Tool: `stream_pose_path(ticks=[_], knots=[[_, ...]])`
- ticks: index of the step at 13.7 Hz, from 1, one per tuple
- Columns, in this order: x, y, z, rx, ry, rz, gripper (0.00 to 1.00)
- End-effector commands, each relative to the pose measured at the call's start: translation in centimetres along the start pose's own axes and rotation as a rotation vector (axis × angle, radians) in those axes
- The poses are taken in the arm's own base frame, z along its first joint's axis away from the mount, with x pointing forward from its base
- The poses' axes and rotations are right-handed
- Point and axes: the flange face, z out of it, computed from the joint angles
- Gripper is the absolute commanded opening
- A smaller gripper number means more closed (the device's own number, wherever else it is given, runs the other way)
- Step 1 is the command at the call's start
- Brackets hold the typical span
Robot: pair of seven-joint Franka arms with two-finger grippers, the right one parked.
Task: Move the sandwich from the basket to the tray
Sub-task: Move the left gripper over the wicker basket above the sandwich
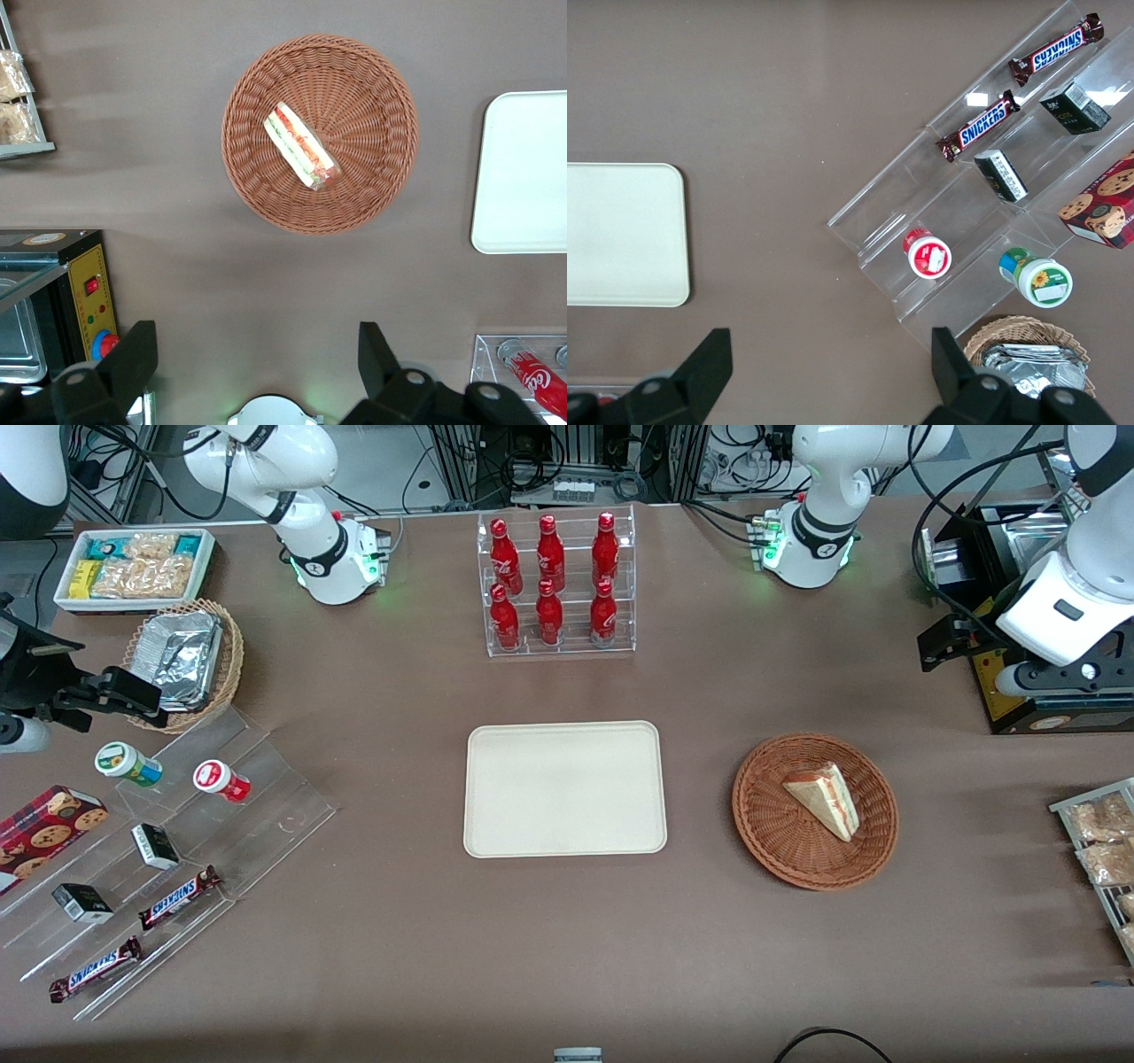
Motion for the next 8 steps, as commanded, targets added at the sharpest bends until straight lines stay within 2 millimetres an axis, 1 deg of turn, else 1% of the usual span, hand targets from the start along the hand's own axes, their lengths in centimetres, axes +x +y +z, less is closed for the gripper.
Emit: stream_pose_path(ticks=[1, 3, 4, 8], knots=[[-0.7, 0.1, -0.2, -0.010, 0.014, 0.003, 1.00], [-0.4, 0.2, 0.1, -0.009, 0.018, 0.013, 1.00], [-0.1, 0.3, 0.6, -0.009, 0.018, 0.016, 1.00], [1.1, -0.2, 4.9, -0.001, -0.003, -0.007, 1.00]])
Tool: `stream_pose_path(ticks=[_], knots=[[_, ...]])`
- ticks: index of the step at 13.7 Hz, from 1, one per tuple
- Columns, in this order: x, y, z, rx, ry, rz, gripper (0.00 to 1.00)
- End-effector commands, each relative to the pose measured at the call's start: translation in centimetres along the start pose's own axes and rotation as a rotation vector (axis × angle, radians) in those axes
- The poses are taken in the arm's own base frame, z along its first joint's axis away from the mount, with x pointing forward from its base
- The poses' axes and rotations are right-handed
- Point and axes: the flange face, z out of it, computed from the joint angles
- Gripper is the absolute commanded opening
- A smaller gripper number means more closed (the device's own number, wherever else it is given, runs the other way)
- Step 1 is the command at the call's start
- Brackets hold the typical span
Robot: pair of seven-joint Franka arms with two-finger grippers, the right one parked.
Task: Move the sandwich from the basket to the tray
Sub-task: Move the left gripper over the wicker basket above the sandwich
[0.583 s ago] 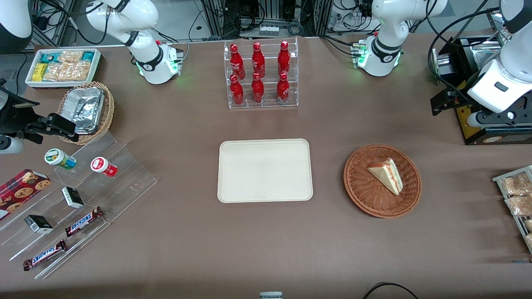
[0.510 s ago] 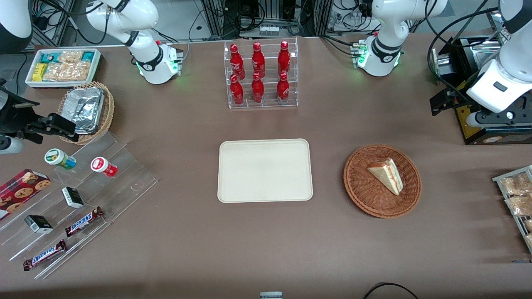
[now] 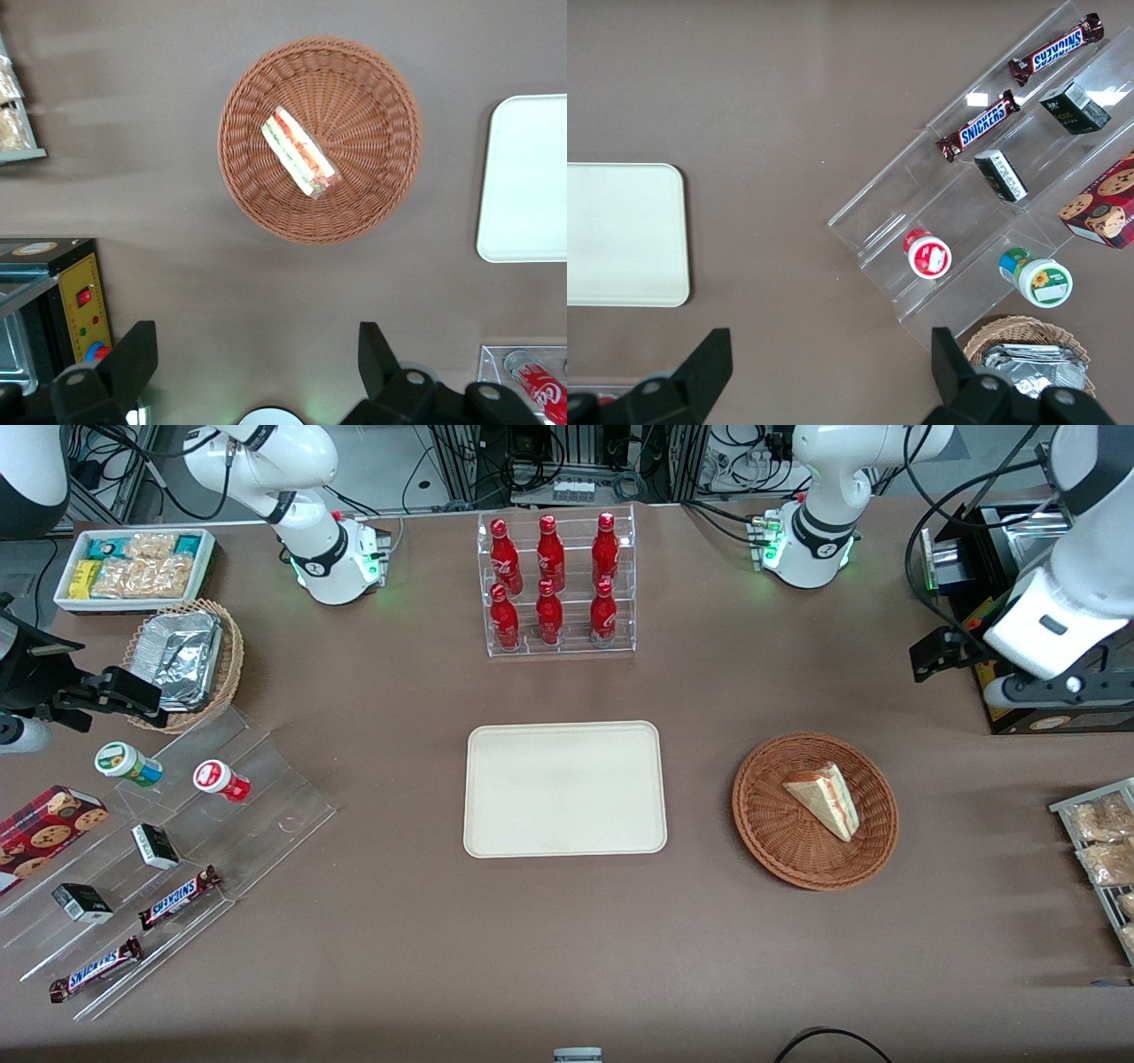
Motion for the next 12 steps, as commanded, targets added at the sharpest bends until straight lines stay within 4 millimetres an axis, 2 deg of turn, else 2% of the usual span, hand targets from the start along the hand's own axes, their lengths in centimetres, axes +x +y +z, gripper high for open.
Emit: stream_pose_path(ticks=[1, 5, 9, 12], knots=[[0.2, -0.2, 2.8, 0.000, 0.000, -0.013, 1.00], [1.9, 0.5, 8.7, -0.003, 0.047, -0.132, 1.00], [3.5, 1.0, 12.9, -0.021, 0.050, -0.279, 1.00], [4.8, 2.4, 16.2, -0.024, 0.028, -0.345, 1.00]])
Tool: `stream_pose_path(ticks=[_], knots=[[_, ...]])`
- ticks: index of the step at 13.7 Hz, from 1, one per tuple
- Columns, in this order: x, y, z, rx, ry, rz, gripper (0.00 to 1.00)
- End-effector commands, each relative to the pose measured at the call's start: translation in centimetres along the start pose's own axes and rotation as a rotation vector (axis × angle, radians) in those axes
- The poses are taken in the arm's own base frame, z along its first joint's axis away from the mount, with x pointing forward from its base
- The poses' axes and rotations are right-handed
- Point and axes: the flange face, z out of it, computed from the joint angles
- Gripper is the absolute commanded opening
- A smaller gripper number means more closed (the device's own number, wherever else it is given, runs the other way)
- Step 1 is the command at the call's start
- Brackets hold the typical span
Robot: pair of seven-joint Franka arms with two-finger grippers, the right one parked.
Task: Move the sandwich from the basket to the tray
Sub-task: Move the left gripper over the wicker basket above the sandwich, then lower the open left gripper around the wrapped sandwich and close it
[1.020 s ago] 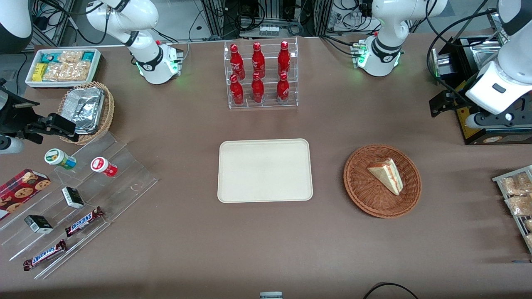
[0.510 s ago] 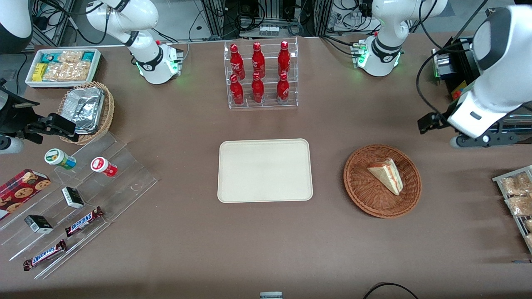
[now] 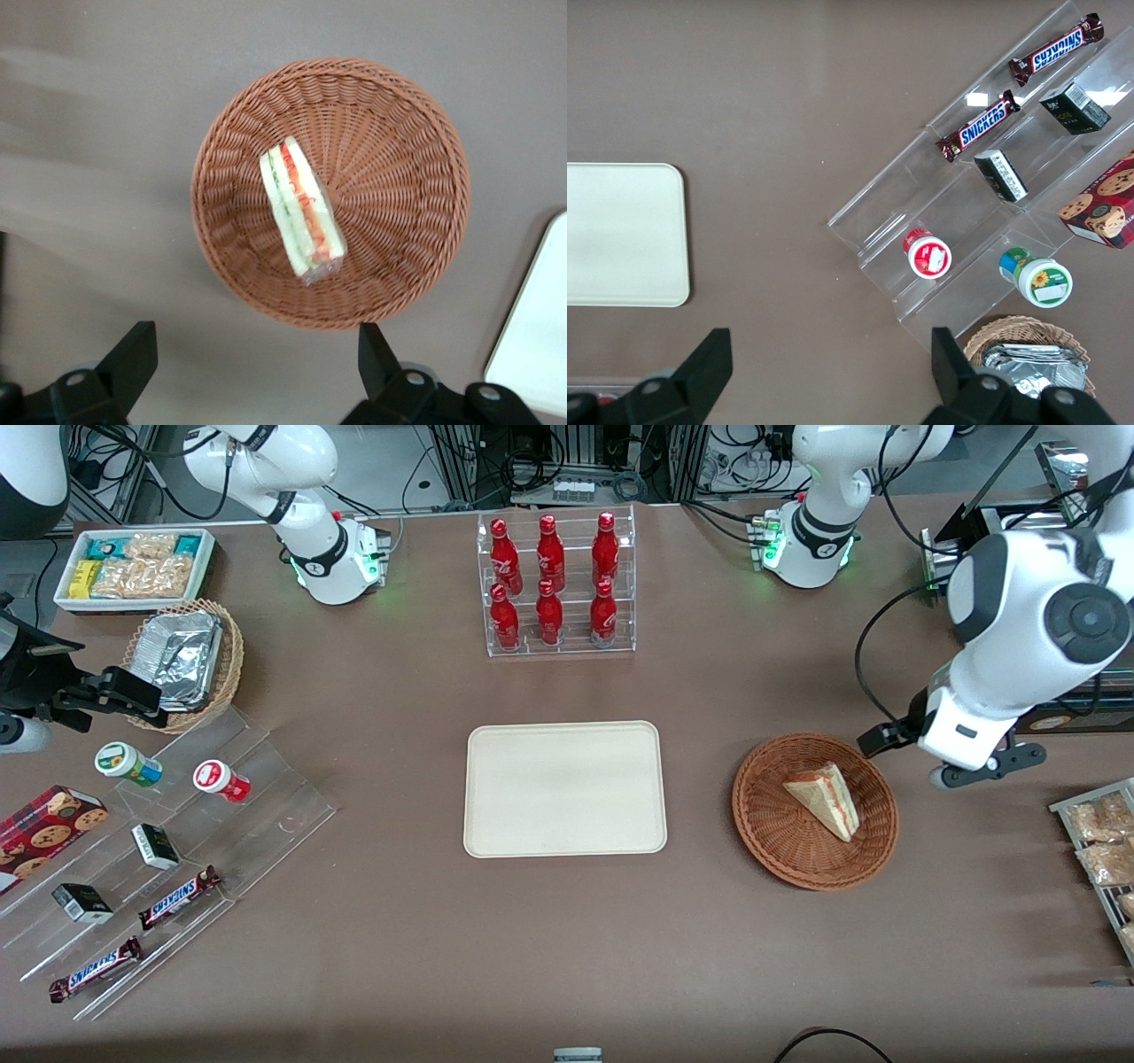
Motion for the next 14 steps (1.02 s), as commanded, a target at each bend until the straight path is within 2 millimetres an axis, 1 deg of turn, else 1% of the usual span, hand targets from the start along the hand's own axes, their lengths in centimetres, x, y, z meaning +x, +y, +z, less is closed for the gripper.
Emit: stream_pose_path(ticks=[1, 4, 6, 7, 9, 12, 14], knots=[[0.5, 1.4, 3.0, 0.007, -0.024, -0.070, 1.00], [1.1, 2.5, 6.2, 0.018, -0.051, -0.142, 1.00], [1.1, 3.3, 8.1, 0.030, -0.071, -0.189, 1.00], [1.1, 3.5, 8.9, 0.035, -0.082, -0.200, 1.00], [1.3, 3.8, 9.7, 0.027, -0.070, -0.203, 1.00], [1.7, 4.0, 12.3, 0.020, -0.068, -0.245, 1.00], [1.7, 4.1, 13.5, 0.014, -0.062, -0.244, 1.00]])
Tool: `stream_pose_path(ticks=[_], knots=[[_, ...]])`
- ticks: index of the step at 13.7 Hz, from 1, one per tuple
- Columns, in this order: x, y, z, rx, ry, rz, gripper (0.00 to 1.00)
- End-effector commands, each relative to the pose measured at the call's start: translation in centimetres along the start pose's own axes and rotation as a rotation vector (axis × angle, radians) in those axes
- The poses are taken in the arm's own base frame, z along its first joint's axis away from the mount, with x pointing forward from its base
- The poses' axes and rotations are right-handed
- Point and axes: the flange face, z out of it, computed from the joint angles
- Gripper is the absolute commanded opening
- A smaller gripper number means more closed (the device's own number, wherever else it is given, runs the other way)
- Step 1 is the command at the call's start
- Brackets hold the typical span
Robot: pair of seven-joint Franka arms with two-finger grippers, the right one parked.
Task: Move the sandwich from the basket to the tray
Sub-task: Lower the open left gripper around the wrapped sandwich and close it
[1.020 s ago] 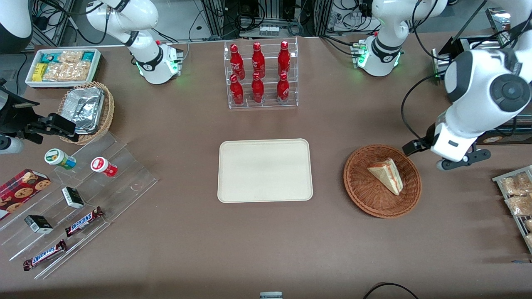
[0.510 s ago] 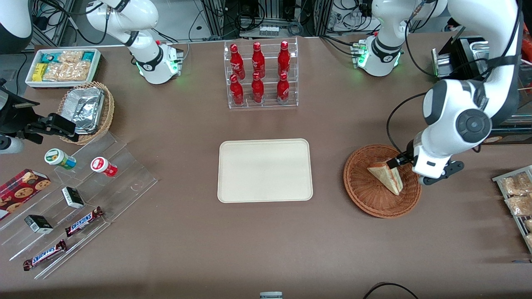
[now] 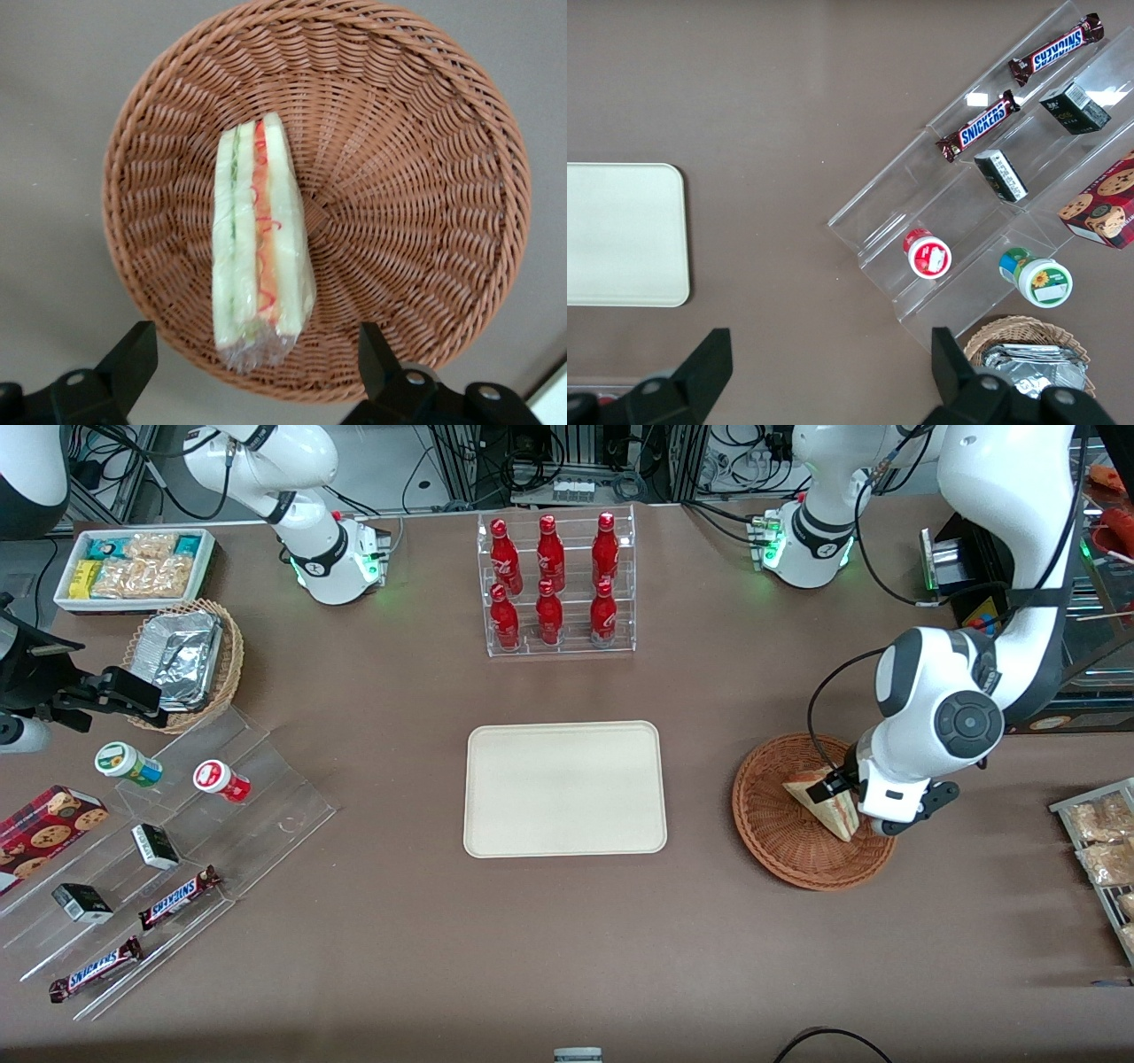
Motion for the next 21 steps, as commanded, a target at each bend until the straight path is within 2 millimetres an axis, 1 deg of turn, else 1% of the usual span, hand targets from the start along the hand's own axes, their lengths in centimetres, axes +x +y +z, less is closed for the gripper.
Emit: stream_pose_path(ticks=[1, 3, 7, 8, 9, 11, 12, 13, 15, 17, 19, 21], knots=[[-0.2, 0.1, 1.7, -0.008, 0.021, -0.016, 1.00], [0.1, -0.7, 3.4, -0.017, 0.032, -0.041, 1.00], [-0.2, -1.2, 5.7, -0.025, 0.037, -0.047, 1.00], [-0.1, -1.1, 6.1, -0.025, 0.035, -0.048, 0.99], [-0.2, -1.2, 6.5, -0.024, 0.033, -0.055, 0.89], [-0.4, -1.3, 6.7, -0.020, 0.028, -0.081, 0.39], [-0.4, -1.3, 6.6, -0.020, 0.030, -0.080, 0.06], [-0.4, -1.3, 6.6, -0.018, 0.032, -0.076, 0.00], [-0.3, -1.4, 6.3, 0.006, 0.051, -0.051, 0.00], [-0.1, -1.3, 5.4, 0.014, 0.052, -0.047, 0.00], [0.5, -1.3, 3.5, 0.032, 0.039, -0.049, 0.00], [1.2, -0.9, 1.0, 0.057, 0.022, -0.048, 0.00]])
